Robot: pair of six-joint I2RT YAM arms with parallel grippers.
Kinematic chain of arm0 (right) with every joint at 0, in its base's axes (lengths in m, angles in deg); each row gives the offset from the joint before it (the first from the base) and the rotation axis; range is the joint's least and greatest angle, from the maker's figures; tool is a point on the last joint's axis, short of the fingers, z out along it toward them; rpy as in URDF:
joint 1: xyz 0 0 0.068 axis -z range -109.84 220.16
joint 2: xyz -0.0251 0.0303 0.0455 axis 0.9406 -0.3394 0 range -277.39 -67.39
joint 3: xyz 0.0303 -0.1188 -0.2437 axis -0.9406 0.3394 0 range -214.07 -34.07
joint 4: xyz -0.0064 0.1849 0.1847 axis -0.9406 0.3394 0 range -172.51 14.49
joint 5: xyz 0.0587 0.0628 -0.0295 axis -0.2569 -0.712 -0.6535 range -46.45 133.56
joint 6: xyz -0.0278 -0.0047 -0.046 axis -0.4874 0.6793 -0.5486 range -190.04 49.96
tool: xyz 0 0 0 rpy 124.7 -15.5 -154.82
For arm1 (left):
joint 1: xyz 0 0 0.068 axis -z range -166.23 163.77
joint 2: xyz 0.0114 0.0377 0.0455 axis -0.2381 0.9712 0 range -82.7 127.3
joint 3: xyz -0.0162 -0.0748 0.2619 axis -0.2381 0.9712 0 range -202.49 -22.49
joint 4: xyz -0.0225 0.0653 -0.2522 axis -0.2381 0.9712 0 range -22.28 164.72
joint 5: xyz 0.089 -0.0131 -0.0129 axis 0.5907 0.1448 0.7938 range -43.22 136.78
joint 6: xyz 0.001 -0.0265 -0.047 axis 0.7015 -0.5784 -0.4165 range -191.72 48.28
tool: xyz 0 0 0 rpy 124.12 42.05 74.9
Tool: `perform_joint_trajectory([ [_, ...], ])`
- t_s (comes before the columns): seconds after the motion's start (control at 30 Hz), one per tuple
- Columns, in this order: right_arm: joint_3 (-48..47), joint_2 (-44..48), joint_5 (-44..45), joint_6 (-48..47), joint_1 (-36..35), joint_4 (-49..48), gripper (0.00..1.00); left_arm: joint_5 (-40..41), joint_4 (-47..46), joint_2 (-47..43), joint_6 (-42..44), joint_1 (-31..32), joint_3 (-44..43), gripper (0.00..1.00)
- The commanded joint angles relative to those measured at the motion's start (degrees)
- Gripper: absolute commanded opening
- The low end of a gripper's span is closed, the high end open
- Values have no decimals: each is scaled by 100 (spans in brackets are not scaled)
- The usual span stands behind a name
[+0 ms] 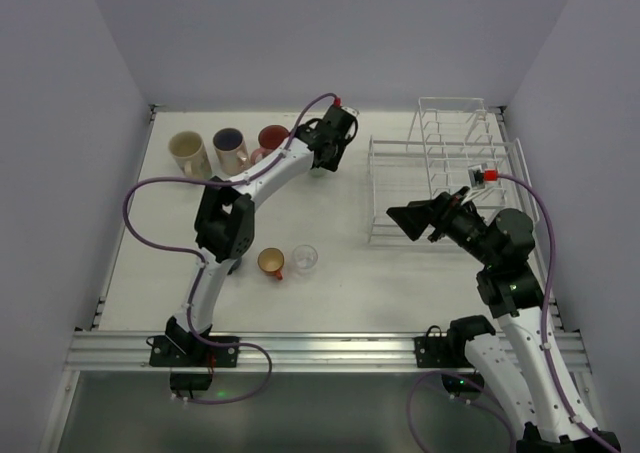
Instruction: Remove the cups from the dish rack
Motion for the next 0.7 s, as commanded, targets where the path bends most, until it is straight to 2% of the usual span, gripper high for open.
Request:
perform_joint_trajectory([
  [0.0, -219, 43, 151, -62, -35, 13, 99, 50, 106, -94, 218, -36, -328, 41],
  [0.27, -465, 69, 212, -10, -44, 127, 99, 67, -377, -736, 261, -36, -388, 78],
  [0.33, -526, 104, 230, -10, -35, 180, 99, 85, -290, -684, 332, -54, -520, 82],
  [0.67, -702, 131, 300, -132, -44, 408, 99, -11, -351, -183, 455, -256, -802, 83],
])
